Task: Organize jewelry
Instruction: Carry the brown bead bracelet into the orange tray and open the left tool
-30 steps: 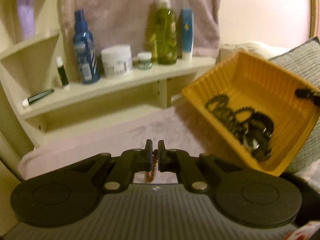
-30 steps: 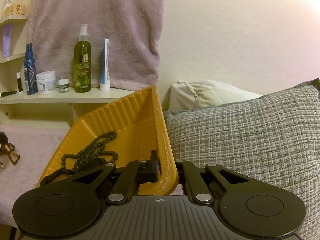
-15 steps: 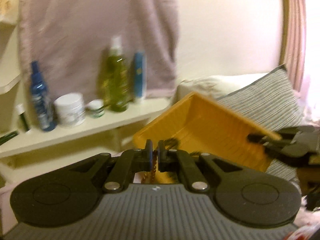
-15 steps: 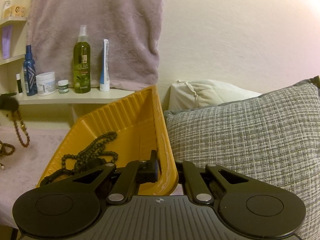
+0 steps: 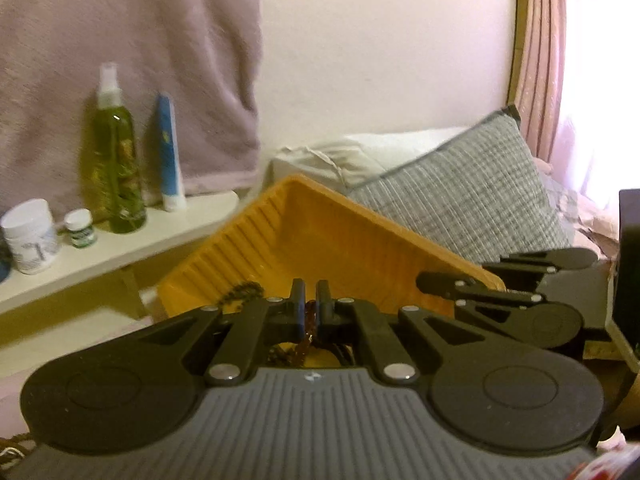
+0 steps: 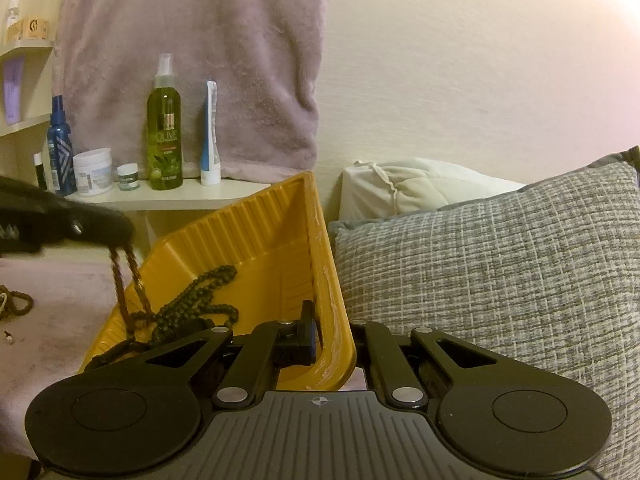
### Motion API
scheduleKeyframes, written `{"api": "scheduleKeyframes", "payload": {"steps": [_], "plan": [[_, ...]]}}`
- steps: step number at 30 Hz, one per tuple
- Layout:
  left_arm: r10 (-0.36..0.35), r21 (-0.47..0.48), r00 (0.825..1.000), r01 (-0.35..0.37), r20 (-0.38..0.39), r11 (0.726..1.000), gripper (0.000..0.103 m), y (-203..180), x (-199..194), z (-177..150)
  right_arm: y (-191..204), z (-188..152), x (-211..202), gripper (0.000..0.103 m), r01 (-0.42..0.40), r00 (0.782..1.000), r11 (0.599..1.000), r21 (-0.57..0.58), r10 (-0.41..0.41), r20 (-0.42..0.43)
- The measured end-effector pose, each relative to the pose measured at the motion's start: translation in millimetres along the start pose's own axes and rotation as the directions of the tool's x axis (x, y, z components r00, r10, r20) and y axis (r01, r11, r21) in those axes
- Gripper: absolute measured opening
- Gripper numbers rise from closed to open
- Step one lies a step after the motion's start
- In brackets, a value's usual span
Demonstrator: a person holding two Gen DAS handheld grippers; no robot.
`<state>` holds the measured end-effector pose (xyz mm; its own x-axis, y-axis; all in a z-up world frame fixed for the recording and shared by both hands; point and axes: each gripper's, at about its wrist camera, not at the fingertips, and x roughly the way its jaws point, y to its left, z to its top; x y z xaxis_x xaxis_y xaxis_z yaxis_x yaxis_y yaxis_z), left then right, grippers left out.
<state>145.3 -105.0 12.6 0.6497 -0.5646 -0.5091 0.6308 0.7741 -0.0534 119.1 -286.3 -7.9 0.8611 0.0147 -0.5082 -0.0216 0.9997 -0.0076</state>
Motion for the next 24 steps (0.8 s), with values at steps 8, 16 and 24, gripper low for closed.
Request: {"api": "scheduleKeyframes", "payload": {"steps": [8, 16, 24], "plan": [[-0.022, 0.009, 0.998, 0.023, -0.055, 1.000, 0.004, -11.2, 19.7, -3.6, -0.3, -1.5, 0.0, 0.005, 0.002, 1.000, 1.000, 0.010, -0.002, -0.003], [0.053, -0.038, 0.998, -0.054, -0.035, 0.998, 0.015, 13.1, -3.2, -8.3, -0.1, -1.6, 0.3, 0.005, 0.003, 1.000, 1.000, 0.014, -0.003, -0.005], [0.319, -0.160, 0.947, -0.319, -0.026, 0.934, 0.019, 81.6, -72.1, -35.6, -0.1, -1.9, 0.6, 0.005, 0.003, 1.000, 1.000, 0.018, -0.002, -0.007]]}}
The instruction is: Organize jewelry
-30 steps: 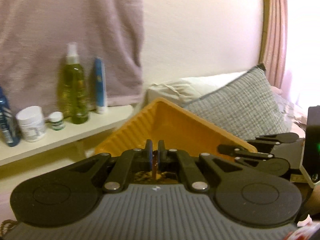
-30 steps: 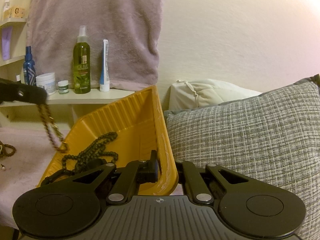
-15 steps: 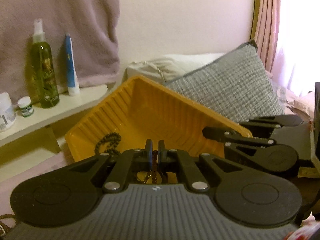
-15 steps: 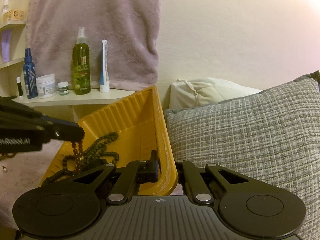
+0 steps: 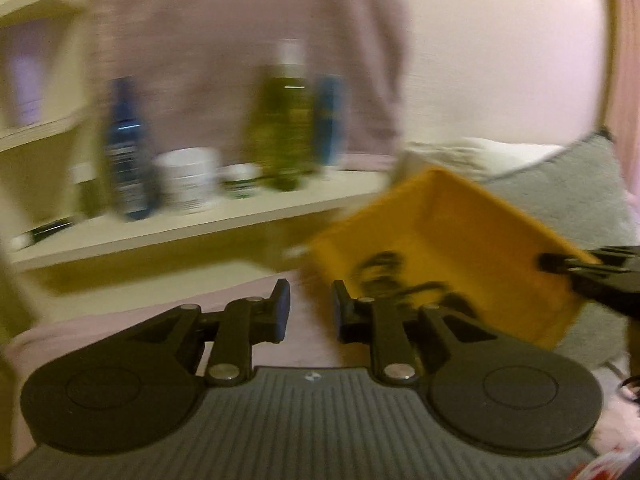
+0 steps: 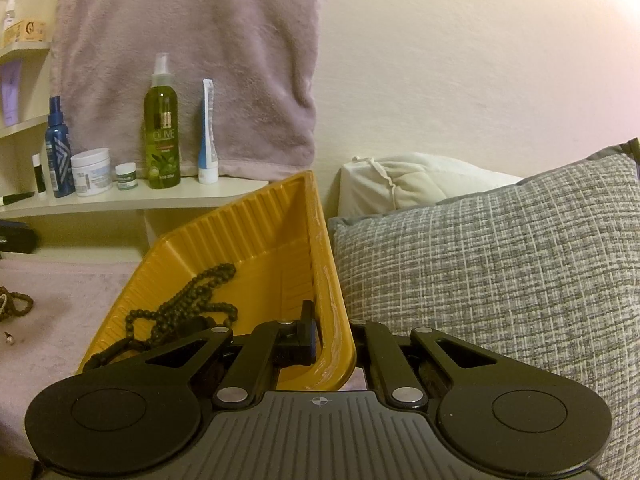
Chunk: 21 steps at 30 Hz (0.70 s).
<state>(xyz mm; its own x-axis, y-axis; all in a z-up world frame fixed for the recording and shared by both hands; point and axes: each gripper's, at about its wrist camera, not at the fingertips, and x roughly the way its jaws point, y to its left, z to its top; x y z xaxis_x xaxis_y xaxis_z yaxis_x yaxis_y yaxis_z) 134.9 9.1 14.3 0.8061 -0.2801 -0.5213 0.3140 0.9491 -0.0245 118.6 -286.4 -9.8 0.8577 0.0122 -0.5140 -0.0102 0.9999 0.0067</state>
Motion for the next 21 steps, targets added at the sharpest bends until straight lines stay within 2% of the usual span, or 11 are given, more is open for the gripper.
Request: {"api": "scheduleKeyframes", "payload": {"steps": [5, 8, 13, 21], "plan": [[0.150, -0.053, 0.988, -0.151, -0.021, 0.987, 0.020, 43.8, -16.6, -23.6, 0.6, 0.4, -0.3, 0.005, 0.000, 1.000, 1.000, 0.000, 0.000, -0.002], [0.198, -0.072, 0.979, -0.202, -0.054, 0.977, 0.020, 60.7, -21.3, -40.4, 1.4, 0.3, -0.2, 0.005, 0.001, 1.000, 1.000, -0.002, -0.001, -0.002], [0.221, -0.067, 0.971, -0.228, -0.094, 0.971, 0.020, 64.7, -25.3, -67.2, 1.8, 0.0, 0.6, 0.005, 0.004, 1.000, 1.000, -0.004, -0.004, -0.007], [0.196, -0.070, 0.971, -0.207, -0.136, 0.976, 0.020, 47.9, -0.4, -94.3, 1.9, 0.4, 1.8, 0.005, 0.008, 1.000, 1.000, -0.010, -0.008, -0.011]]}}
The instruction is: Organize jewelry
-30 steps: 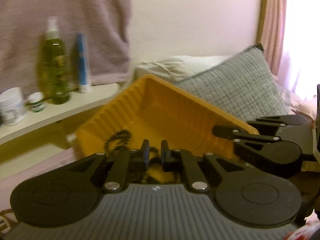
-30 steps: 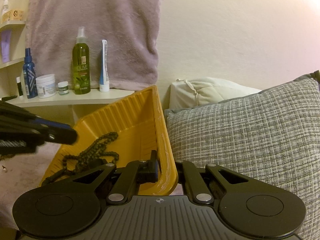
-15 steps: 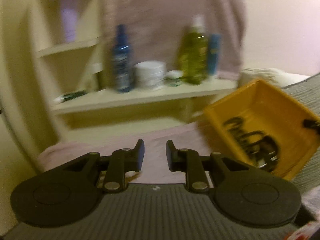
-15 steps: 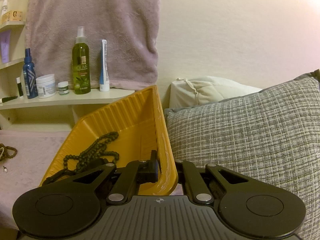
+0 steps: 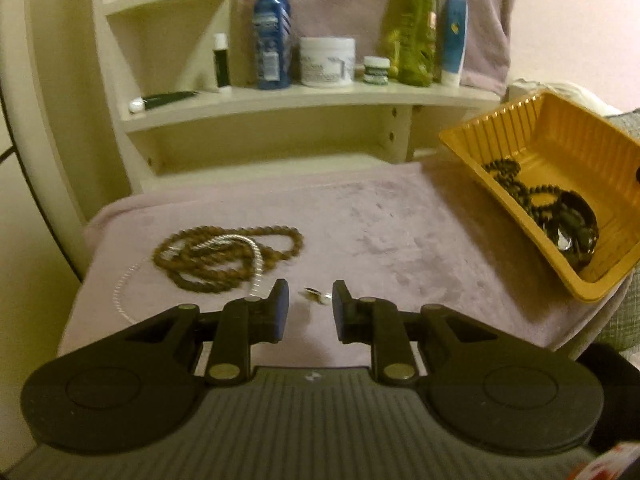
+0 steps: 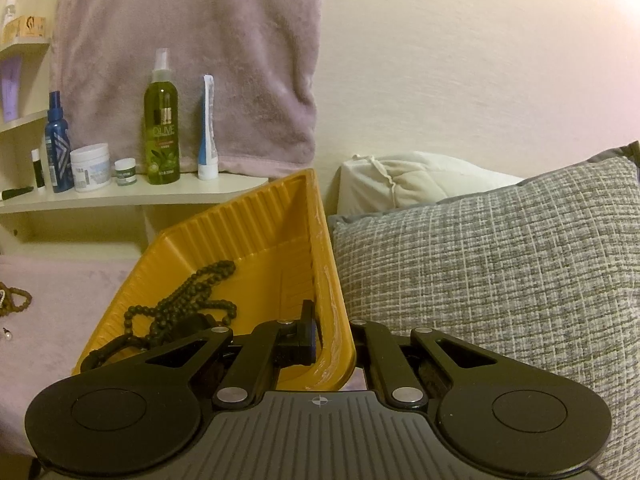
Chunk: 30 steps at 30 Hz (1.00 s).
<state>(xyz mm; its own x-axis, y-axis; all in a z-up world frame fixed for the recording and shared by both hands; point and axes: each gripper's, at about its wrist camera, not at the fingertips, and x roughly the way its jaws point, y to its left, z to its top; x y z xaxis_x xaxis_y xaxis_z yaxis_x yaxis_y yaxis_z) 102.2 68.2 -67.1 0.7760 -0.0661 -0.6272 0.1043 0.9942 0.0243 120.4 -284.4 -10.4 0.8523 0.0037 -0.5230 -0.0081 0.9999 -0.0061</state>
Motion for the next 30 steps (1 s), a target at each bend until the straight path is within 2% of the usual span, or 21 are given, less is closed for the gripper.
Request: {"api": "scheduleKeyframes", "payload": {"steps": [10, 17, 19, 24, 30], "plan": [[0.029, 0.014, 0.999, -0.029, -0.018, 0.999, 0.020, -9.2, 31.2, -5.1, -0.6, -0.2, 1.9, 0.005, 0.005, 1.000, 1.000, -0.010, -0.005, -0.006], [0.021, 0.057, 1.000, -0.020, -0.015, 0.998, 0.021, -7.8, 35.7, -5.1, -1.0, 0.2, 3.1, 0.005, 0.007, 1.000, 1.000, -0.014, -0.007, -0.007], [0.018, 0.060, 1.000, -0.017, -0.016, 0.998, 0.017, -7.4, 35.5, -5.0, -1.3, 0.2, 3.2, 0.005, 0.006, 1.000, 1.000, -0.014, -0.006, -0.007], [0.017, 0.043, 1.000, -0.016, -0.010, 0.999, 0.016, -6.3, 31.9, -3.1, -1.4, 0.1, 3.2, 0.005, 0.006, 1.000, 1.000, -0.015, -0.006, -0.006], [-0.039, 0.038, 0.999, 0.039, 0.015, 0.999, 0.016, -14.5, 18.5, 10.1, -1.4, 0.1, 3.4, 0.005, 0.005, 1.000, 1.000, -0.015, -0.005, -0.006]]}}
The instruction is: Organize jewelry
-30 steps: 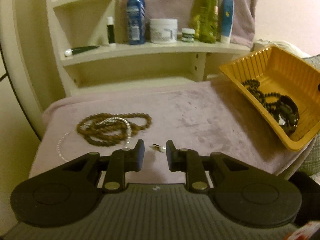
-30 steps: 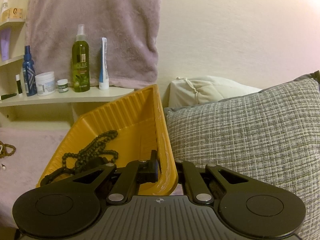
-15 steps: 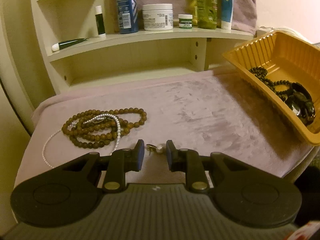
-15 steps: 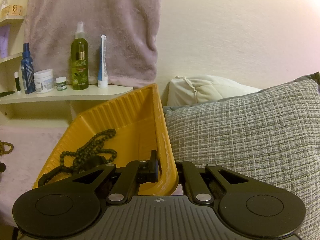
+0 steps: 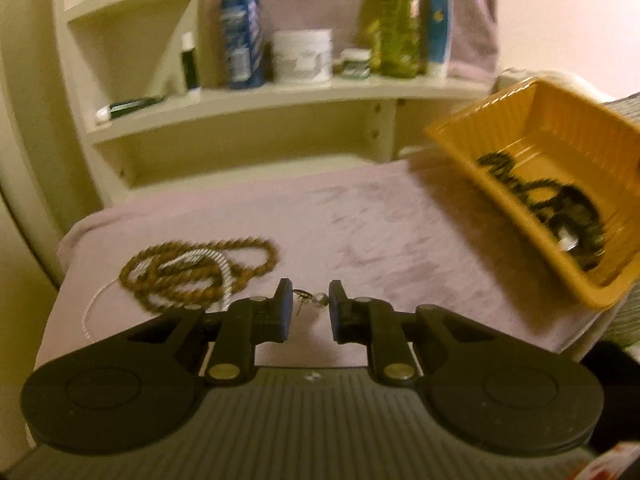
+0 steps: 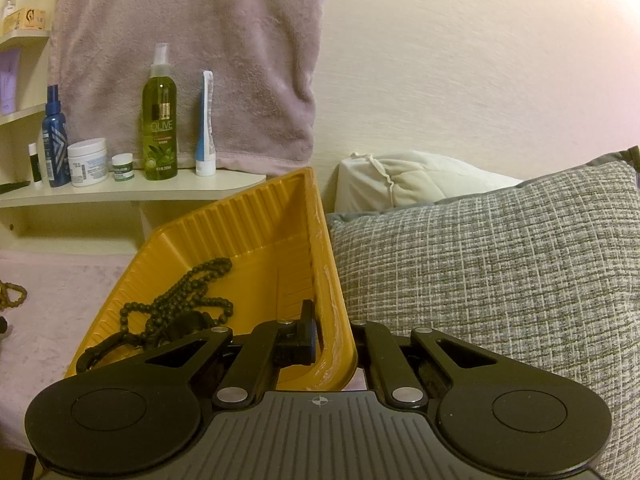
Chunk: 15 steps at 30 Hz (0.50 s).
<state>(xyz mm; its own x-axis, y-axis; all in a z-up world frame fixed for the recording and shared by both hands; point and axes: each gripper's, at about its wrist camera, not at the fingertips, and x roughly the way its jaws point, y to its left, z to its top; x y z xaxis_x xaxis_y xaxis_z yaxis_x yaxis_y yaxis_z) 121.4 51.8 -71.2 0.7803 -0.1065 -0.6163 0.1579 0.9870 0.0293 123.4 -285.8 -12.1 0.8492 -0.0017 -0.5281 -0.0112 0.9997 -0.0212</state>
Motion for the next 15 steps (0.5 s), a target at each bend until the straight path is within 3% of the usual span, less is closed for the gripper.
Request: {"api": "scheduleKeyframes", "payload": {"steps": [4, 7, 15], "plan": [[-0.100, 0.011, 0.994, 0.100, 0.035, 0.995, 0.016, -19.8, -10.1, 16.5, -0.1, -0.1, 0.1, 0.005, 0.000, 1.000, 1.000, 0.000, 0.000, 0.000], [-0.187, 0.034, 0.981, 0.185, 0.055, 0.982, 0.016, -42.3, -15.8, 28.3, -0.2, -0.1, -0.1, 0.005, -0.001, 1.000, 1.000, 0.001, 0.001, 0.001], [-0.406, 0.150, 0.912, 0.394, 0.057, 0.907, 0.016, -108.3, -24.7, 44.3, -0.4, 0.3, -1.5, 0.005, -0.007, 1.000, 1.000, 0.006, 0.007, 0.004]]}}
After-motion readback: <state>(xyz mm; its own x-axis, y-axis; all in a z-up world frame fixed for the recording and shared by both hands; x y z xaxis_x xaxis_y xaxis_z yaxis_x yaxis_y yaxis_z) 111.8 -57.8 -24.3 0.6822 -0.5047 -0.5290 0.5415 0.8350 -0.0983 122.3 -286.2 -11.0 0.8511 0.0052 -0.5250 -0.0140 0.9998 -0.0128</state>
